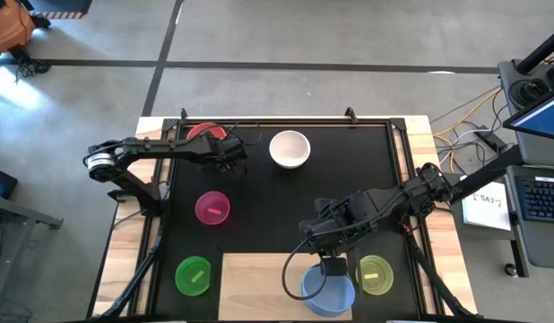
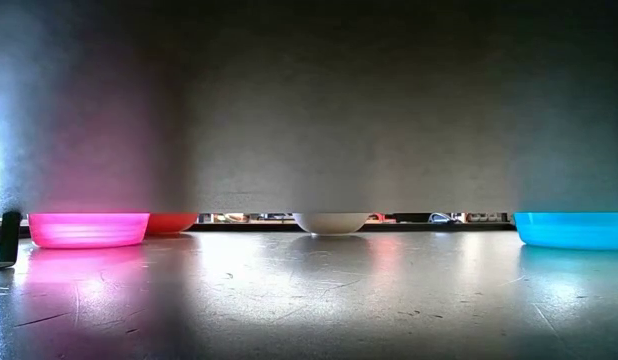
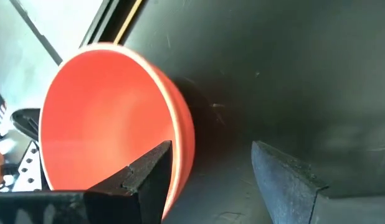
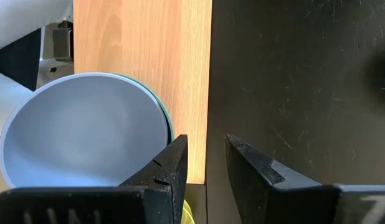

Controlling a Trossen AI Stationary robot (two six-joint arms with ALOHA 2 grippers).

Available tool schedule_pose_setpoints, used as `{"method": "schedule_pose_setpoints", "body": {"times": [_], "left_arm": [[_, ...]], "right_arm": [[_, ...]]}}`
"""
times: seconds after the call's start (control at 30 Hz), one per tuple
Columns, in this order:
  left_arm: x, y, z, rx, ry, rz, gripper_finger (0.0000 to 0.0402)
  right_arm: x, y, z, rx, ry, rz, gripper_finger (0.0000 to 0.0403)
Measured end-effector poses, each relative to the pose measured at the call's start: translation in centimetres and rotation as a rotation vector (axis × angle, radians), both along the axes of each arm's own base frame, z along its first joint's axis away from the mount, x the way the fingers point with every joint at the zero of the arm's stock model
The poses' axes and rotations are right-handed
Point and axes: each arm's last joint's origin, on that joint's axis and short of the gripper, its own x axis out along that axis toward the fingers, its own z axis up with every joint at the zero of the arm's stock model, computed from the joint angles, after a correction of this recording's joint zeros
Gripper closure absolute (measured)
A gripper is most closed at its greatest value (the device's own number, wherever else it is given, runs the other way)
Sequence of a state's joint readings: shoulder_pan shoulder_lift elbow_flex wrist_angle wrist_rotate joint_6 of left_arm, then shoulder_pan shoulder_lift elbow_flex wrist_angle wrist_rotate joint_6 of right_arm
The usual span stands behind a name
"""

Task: Place and stack bowls onto a shelf
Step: Stack the orange bowl on top of the blue bowl on the shelf

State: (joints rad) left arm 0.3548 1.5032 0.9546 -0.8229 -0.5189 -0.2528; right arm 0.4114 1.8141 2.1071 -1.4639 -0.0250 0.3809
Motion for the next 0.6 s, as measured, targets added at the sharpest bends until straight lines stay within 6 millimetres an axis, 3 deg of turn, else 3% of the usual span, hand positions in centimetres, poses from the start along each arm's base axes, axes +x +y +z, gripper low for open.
{"method": "schedule_pose_setpoints", "body": {"times": [0.4,0.5,0.6], "left_arm": [[-1.9,0.9,-3.3,0.042,0.011,0.075,0.0213],[-2.3,1.0,-3.8,0.041,0.025,0.079,0.0255],[-2.4,0.9,-3.9,0.036,0.046,0.053,0.0329]], "right_arm": [[0.0,0.0,0.0,-0.004,-0.002,0.014,0.0307],[0.0,0.0,0.0,-0.007,-0.004,0.022,0.0307],[0.0,0.0,0.0,-0.007,-0.004,0.024,0.0307]]}}
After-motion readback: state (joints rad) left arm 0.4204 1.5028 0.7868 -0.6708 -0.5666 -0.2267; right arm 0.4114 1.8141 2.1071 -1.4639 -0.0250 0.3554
